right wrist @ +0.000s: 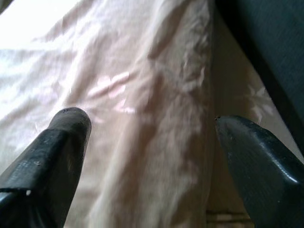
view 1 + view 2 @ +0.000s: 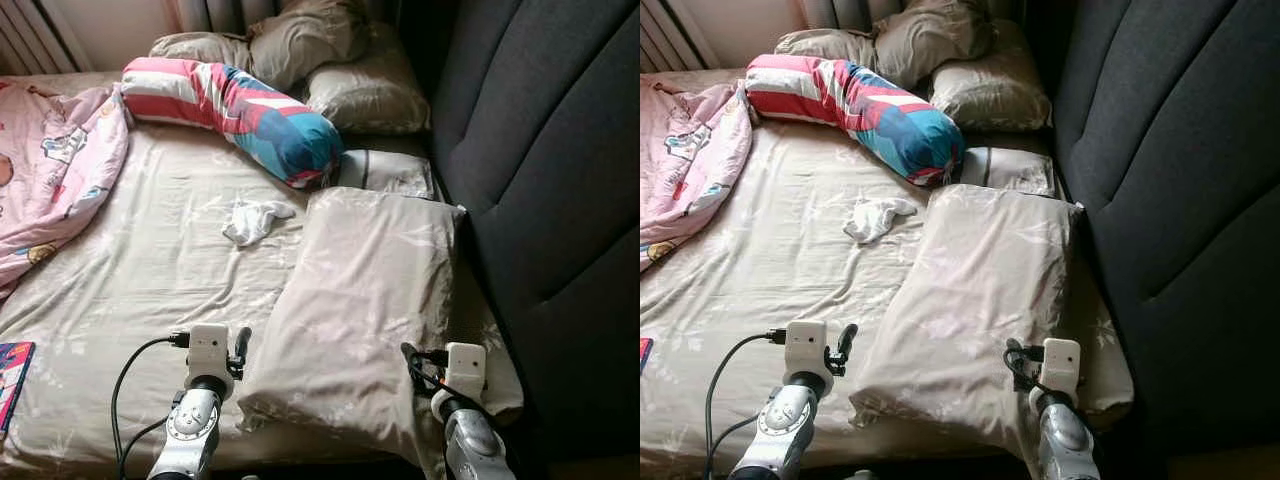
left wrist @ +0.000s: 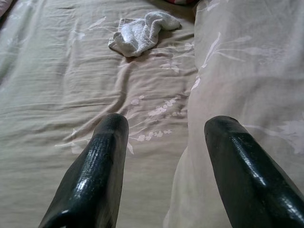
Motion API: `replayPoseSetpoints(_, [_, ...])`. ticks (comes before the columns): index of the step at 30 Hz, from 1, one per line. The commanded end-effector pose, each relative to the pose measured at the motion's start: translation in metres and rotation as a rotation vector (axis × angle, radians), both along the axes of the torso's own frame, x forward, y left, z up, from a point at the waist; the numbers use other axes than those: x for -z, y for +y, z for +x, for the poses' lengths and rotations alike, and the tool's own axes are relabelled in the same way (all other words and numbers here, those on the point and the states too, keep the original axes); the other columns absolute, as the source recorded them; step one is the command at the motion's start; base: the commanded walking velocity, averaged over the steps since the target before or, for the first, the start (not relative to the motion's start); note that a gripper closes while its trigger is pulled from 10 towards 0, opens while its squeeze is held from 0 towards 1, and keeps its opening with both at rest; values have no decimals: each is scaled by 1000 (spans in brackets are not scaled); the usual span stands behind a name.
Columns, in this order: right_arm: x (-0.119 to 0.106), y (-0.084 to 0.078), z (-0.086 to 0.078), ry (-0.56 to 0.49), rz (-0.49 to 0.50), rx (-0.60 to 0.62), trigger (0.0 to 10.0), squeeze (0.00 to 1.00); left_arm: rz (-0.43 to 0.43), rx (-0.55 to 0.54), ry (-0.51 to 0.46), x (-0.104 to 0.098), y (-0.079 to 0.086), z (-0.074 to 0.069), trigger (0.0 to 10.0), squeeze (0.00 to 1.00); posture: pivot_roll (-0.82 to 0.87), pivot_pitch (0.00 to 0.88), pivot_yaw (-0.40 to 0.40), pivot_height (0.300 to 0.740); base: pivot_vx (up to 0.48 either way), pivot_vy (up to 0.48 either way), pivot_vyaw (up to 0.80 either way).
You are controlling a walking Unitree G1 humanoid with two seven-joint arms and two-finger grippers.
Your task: Clean up the room
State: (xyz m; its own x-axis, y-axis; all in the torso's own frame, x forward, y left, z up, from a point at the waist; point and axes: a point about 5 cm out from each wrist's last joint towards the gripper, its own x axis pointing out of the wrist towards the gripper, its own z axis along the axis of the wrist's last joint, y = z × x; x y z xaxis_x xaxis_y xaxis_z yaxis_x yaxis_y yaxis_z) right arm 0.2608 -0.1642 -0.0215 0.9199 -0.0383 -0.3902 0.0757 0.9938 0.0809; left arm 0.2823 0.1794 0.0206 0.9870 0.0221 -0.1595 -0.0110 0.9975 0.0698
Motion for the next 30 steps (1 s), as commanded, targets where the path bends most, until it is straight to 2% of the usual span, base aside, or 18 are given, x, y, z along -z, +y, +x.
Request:
replayPoseSetpoints(1, [7, -4, -6, 53, 34, 38, 10000, 0, -10, -8, 39, 8, 1, -5, 10000, 0, -78, 181, -3, 740, 0, 0, 0])
replayPoseSetpoints(4, [12, -6, -9, 95, 75, 68, 10000, 0, -10, -7, 40, 8, 1, -5, 10000, 0, -78, 181, -2, 740, 0, 0, 0])
replayPoseSetpoints(9, [31, -10, -26, 272, 128, 122, 10000, 0, -10, -1, 36, 7, 1, -5, 10000, 0, -51, 192, 9, 740, 0, 0, 0])
replayPoseSetpoints(14, [34, -11, -28, 312, 202, 162, 10000, 0, -5, 2, 30, 5, 4, -5, 10000, 0, -45, 195, 18, 740, 0, 0, 0])
replayPoseSetpoints(17, [32, -11, -25, 310, 211, 161, 10000, 0, 2, 4, 31, 5, 7, -6, 10000, 0, -34, 199, 27, 740, 0, 0, 0])
replayPoseSetpoints(23, [32, -7, -22, 335, 234, 119, 10000, 0, 17, 22, 32, 4, 11, -7, 10000, 0, -9, 201, 54, 740, 0, 0, 0])
replayPoseSetpoints(26, [36, 1, -27, 368, 265, 84, 10000, 0, 31, 34, 23, 1, 15, -8, 10000, 0, 15, 204, 81, 740, 0, 0, 0])
replayPoseSetpoints(30, [39, 6, -32, 395, 258, 46, 10000, 0, 38, 39, 23, 0, 18, -8, 10000, 0, 16, 206, 88, 740, 0, 0, 0])
